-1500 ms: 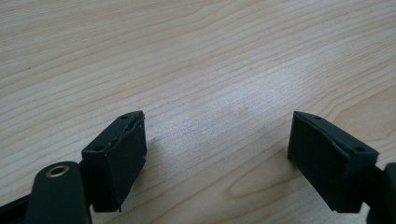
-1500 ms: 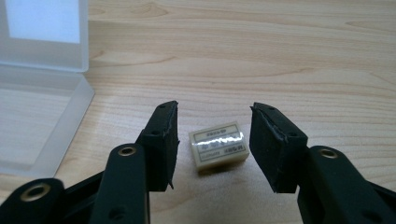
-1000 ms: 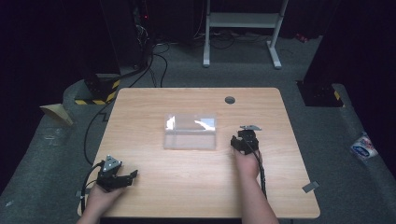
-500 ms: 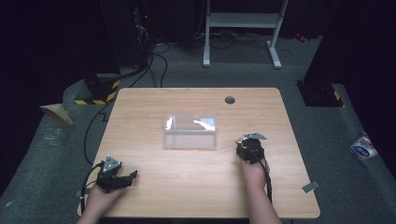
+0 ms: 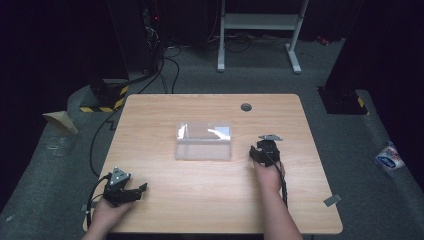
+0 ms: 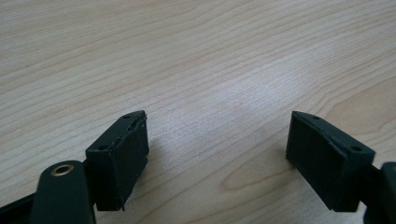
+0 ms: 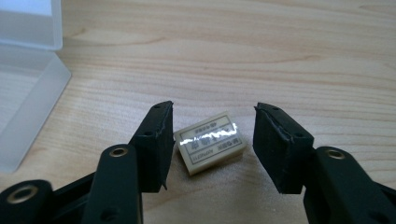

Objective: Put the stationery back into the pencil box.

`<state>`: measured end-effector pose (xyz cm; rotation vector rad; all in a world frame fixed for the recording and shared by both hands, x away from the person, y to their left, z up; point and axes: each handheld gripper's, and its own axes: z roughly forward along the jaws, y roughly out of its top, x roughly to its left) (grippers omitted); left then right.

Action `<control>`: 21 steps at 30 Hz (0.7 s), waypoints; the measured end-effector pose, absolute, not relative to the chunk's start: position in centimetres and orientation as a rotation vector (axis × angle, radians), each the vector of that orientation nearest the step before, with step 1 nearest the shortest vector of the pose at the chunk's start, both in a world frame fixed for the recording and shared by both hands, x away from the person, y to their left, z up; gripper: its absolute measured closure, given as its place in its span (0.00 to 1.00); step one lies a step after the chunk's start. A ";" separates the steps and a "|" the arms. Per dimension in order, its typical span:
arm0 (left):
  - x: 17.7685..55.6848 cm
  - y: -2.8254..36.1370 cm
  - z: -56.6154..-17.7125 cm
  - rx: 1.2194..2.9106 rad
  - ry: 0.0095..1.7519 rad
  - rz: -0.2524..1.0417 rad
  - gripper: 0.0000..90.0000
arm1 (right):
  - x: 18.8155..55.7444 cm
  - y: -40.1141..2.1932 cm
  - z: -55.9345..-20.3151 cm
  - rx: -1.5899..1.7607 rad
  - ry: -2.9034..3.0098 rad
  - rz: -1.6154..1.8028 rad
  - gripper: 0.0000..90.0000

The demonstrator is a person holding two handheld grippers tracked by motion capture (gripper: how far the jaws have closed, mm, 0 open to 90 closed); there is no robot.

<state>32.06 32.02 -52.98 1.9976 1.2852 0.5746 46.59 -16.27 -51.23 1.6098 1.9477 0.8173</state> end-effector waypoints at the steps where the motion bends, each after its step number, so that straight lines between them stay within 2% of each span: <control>1: 32.1 32.0 -53.0 1.999 1.284 0.572 0.24 | 46.6 -16.3 -51.4 1.601 1.962 0.811 0.54; 8: 32.1 32.0 -53.0 1.997 1.286 0.572 0.24 | 45.8 -16.3 -51.6 1.572 1.988 0.804 0.59; 21: 32.1 32.0 -53.0 1.999 1.286 0.573 0.24 | 44.4 -15.9 -49.5 1.508 1.957 0.904 0.60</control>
